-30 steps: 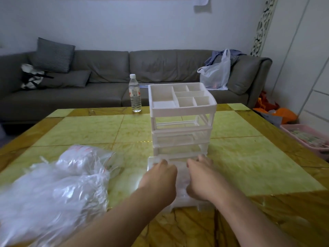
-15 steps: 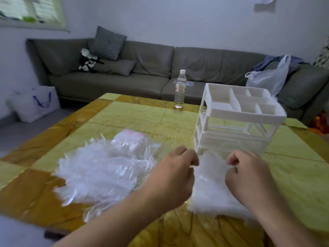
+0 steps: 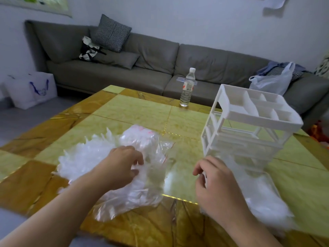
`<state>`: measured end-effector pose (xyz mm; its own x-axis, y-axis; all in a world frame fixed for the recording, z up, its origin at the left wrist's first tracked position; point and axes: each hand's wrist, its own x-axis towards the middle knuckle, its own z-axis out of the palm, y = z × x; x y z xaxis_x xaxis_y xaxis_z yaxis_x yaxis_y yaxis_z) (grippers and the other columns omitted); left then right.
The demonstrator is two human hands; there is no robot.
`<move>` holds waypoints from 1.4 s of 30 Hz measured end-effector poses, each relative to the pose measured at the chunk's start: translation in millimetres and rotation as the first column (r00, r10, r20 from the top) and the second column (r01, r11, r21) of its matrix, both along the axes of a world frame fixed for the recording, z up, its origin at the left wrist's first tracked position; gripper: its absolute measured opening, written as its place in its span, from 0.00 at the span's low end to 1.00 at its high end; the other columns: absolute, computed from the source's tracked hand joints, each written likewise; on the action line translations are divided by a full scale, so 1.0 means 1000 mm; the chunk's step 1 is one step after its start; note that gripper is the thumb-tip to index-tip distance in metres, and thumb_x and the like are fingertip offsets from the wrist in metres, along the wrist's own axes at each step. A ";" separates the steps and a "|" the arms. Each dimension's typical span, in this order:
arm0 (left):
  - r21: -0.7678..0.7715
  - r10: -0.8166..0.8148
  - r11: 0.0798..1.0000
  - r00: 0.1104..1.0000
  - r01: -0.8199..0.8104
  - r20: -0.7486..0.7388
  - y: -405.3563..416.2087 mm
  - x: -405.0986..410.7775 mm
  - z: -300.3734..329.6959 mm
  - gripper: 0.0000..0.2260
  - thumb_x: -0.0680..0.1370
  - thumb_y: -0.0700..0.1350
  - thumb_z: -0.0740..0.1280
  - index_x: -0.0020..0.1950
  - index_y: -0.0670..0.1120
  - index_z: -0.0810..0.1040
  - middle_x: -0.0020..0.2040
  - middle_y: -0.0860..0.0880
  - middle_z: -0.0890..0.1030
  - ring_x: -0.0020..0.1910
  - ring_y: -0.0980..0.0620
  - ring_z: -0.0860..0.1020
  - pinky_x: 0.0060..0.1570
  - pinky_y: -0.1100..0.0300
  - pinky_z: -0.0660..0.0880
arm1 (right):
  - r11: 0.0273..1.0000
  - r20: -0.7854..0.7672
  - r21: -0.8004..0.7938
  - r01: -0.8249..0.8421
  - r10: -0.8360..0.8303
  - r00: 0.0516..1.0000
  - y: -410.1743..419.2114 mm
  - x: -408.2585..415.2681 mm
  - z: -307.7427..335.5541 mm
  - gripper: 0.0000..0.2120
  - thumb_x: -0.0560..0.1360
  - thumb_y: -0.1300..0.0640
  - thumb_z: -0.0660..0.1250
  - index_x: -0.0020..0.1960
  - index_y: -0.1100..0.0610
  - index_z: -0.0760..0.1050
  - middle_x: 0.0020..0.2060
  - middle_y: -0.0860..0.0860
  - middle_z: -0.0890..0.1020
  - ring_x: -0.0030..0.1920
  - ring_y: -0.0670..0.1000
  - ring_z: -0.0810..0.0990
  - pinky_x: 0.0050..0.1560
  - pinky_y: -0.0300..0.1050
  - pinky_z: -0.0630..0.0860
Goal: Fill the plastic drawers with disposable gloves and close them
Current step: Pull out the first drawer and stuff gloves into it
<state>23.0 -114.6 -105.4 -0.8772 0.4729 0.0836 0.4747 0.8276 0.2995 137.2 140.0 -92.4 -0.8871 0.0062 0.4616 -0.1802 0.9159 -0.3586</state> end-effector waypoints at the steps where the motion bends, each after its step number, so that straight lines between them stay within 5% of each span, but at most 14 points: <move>1: 0.020 -0.001 1.000 1.000 0.001 -0.023 0.000 0.000 0.003 0.07 0.78 0.49 0.72 0.55 0.57 0.80 0.51 0.58 0.76 0.56 0.54 0.74 0.61 0.58 0.69 | 1.000 0.009 -0.004 -0.002 0.002 1.000 -0.002 0.000 -0.001 0.16 0.68 0.72 0.67 0.41 0.51 0.72 0.42 0.42 0.73 0.46 0.45 0.73 0.46 0.38 0.70; 7: 0.263 -0.023 0.964 0.999 0.034 -0.044 -0.005 0.015 0.031 0.06 0.77 0.47 0.70 0.44 0.57 0.76 0.45 0.59 0.81 0.50 0.61 0.76 0.51 0.59 0.74 | 0.996 0.055 -0.079 -0.032 0.037 0.998 -0.007 0.000 -0.005 0.16 0.72 0.68 0.69 0.47 0.46 0.75 0.46 0.37 0.75 0.50 0.44 0.77 0.47 0.35 0.72; 11: 0.470 -0.090 0.877 0.994 0.105 -0.054 0.001 0.035 0.055 0.07 0.77 0.47 0.75 0.43 0.54 0.79 0.43 0.58 0.83 0.49 0.59 0.81 0.48 0.70 0.73 | 0.901 0.185 -0.421 -0.107 0.201 0.962 -0.013 0.007 0.008 0.24 0.73 0.48 0.78 0.65 0.42 0.73 0.59 0.36 0.79 0.63 0.39 0.77 0.59 0.31 0.72; 13: 0.584 -0.161 0.803 0.987 0.120 0.018 0.008 0.044 0.064 0.07 0.76 0.44 0.76 0.43 0.50 0.80 0.41 0.54 0.84 0.44 0.55 0.83 0.48 0.70 0.75 | 0.812 0.255 -0.575 -0.100 0.294 0.921 -0.016 0.008 0.016 0.26 0.73 0.47 0.80 0.68 0.42 0.75 0.61 0.38 0.83 0.63 0.39 0.80 0.62 0.33 0.74; 15: 0.658 -0.208 0.748 0.972 0.083 0.113 0.015 0.049 0.067 0.08 0.76 0.42 0.77 0.41 0.48 0.80 0.38 0.52 0.84 0.40 0.57 0.83 0.47 0.66 0.78 | 0.737 0.244 -0.675 -0.047 0.283 0.927 -0.018 0.007 0.021 0.14 0.76 0.54 0.79 0.60 0.47 0.82 0.53 0.44 0.88 0.55 0.42 0.86 0.58 0.38 0.79; 17: 0.694 -0.189 0.720 0.965 0.010 0.182 0.019 0.050 0.066 0.08 0.75 0.42 0.77 0.41 0.46 0.80 0.35 0.51 0.81 0.38 0.56 0.80 0.43 0.64 0.77 | 0.622 0.214 -0.783 0.013 0.249 0.945 -0.018 0.007 0.026 0.03 0.80 0.62 0.73 0.49 0.56 0.83 0.39 0.55 0.88 0.39 0.51 0.87 0.43 0.44 0.82; 20: 0.727 -0.106 0.670 0.951 -0.149 0.292 0.019 0.047 0.065 0.10 0.74 0.45 0.78 0.42 0.41 0.80 0.32 0.49 0.75 0.33 0.52 0.76 0.36 0.59 0.74 | 0.485 0.194 -0.872 0.065 0.220 0.956 -0.010 0.008 0.028 0.07 0.81 0.67 0.70 0.44 0.64 0.80 0.32 0.60 0.83 0.28 0.57 0.81 0.27 0.48 0.77; 24: 0.725 -0.077 0.645 0.924 -0.241 0.375 0.019 0.046 0.065 0.13 0.73 0.47 0.78 0.42 0.40 0.78 0.31 0.50 0.75 0.29 0.49 0.72 0.31 0.58 0.70 | 0.406 0.188 -0.908 0.101 0.180 0.965 0.004 0.012 0.032 0.07 0.83 0.66 0.68 0.47 0.66 0.81 0.31 0.58 0.81 0.25 0.55 0.77 0.24 0.46 0.75; 31: 0.712 -0.235 0.677 0.862 -0.187 0.449 0.038 0.056 0.065 0.17 0.76 0.49 0.76 0.51 0.35 0.82 0.42 0.39 0.85 0.37 0.44 0.83 0.40 0.54 0.81 | 0.458 0.186 -0.887 0.062 0.232 0.955 0.018 0.014 0.031 0.09 0.84 0.67 0.65 0.47 0.67 0.81 0.30 0.60 0.81 0.24 0.56 0.77 0.24 0.45 0.74; 35: 0.793 -0.155 0.572 0.921 -0.210 0.357 0.055 0.063 0.062 0.09 0.79 0.39 0.72 0.45 0.34 0.81 0.32 0.42 0.83 0.23 0.47 0.75 0.28 0.61 0.74 | 0.462 0.197 -0.886 0.036 0.304 0.932 0.022 0.015 0.033 0.05 0.83 0.67 0.67 0.50 0.67 0.80 0.33 0.61 0.83 0.27 0.59 0.79 0.26 0.47 0.76; 42: 0.782 -0.111 0.596 0.945 -0.185 0.308 0.063 0.068 0.060 0.09 0.80 0.42 0.72 0.42 0.39 0.83 0.30 0.45 0.82 0.24 0.48 0.75 0.28 0.63 0.73 | 0.529 0.191 -0.848 0.040 0.235 0.953 0.027 0.015 0.029 0.06 0.82 0.63 0.71 0.47 0.63 0.82 0.33 0.60 0.85 0.26 0.60 0.79 0.25 0.45 0.74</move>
